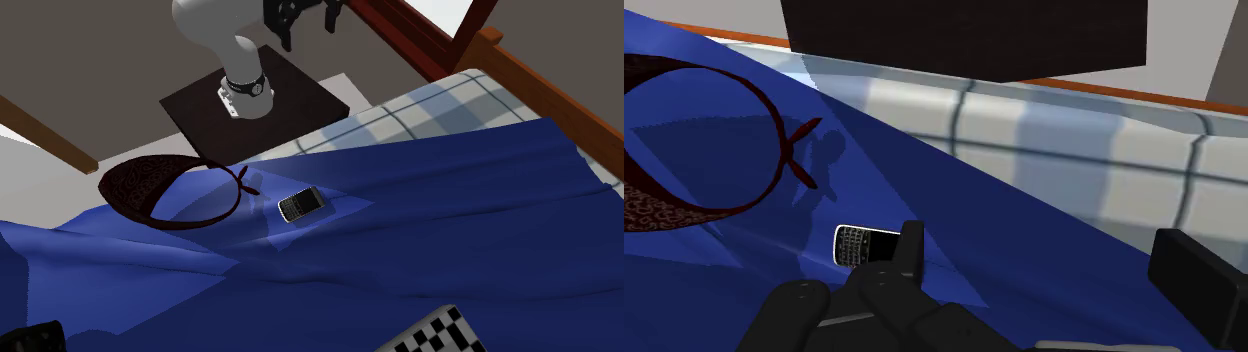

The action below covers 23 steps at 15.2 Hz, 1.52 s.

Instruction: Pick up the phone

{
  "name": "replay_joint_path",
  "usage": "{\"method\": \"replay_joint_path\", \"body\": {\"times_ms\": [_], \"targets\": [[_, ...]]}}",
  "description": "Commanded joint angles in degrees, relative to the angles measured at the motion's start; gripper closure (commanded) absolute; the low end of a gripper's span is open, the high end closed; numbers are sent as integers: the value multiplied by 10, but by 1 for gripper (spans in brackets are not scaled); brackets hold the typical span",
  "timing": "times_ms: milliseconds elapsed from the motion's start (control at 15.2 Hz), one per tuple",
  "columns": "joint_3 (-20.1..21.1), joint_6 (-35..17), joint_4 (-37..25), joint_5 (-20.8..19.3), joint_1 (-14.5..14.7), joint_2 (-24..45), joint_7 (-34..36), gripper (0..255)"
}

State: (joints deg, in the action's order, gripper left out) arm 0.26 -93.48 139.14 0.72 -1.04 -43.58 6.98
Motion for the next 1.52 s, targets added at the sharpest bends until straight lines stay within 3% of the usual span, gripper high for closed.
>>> {"method": "replay_joint_path", "body": {"times_ms": [0, 726, 1452], "targets": [[0, 0, 0, 0, 0, 0, 0, 0], [66, -213, 30, 18, -105, 184, 323, 0], [75, -385, 10, -21, -200, 382, 642, 0]]}}
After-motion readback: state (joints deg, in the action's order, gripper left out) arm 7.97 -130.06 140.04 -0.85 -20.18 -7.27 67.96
